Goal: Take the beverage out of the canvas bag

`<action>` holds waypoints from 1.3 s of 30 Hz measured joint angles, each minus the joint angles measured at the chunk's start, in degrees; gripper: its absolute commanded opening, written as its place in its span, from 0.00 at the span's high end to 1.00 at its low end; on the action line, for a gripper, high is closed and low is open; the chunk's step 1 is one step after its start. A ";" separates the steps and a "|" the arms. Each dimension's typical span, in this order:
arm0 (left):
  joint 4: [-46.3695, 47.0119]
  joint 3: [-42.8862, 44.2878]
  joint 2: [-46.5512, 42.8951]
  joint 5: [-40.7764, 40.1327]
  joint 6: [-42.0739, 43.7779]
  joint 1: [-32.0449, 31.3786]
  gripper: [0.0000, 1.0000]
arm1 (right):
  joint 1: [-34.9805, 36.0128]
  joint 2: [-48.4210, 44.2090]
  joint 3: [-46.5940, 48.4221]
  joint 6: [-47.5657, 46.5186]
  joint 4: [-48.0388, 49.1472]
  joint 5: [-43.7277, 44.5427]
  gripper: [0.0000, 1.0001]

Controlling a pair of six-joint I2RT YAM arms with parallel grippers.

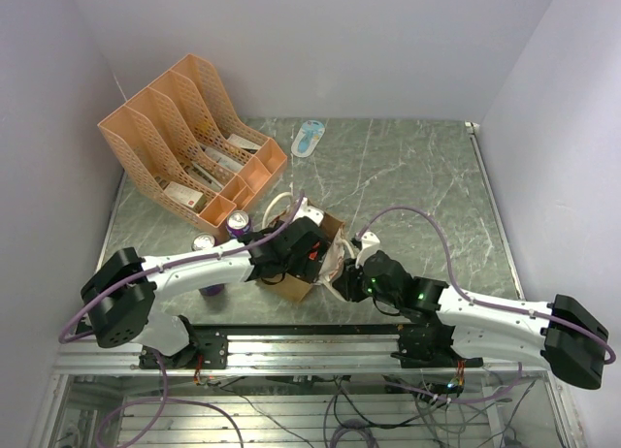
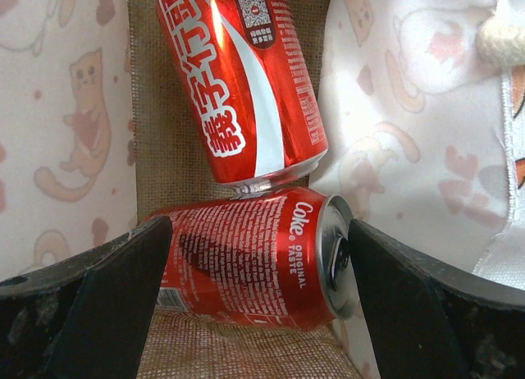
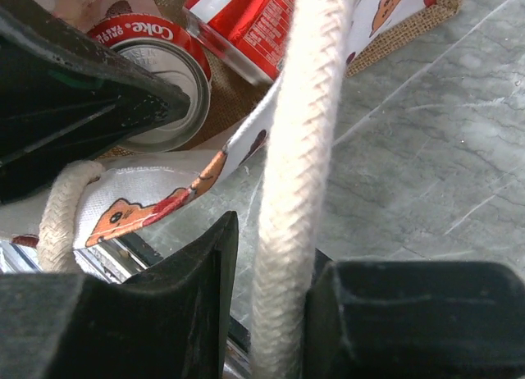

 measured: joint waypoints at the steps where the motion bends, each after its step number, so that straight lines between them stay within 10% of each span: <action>1: -0.20 0.13 0.00 0.61 0.39 0.02 0.00 | 0.02 0.13 0.00 -0.04 0.15 0.02 0.76; 17: -9.94 6.84 -2.49 4.52 9.03 0.02 0.00 | 0.26 -1.95 -1.20 -0.15 0.44 0.28 0.76; 33: -15.93 16.50 17.20 7.69 15.87 0.11 0.04 | 0.33 -7.50 -2.49 0.39 -1.66 3.41 0.76; 39: -15.56 19.19 22.14 6.56 15.34 -0.13 0.27 | 0.33 -8.35 -2.51 1.31 -3.76 6.05 0.76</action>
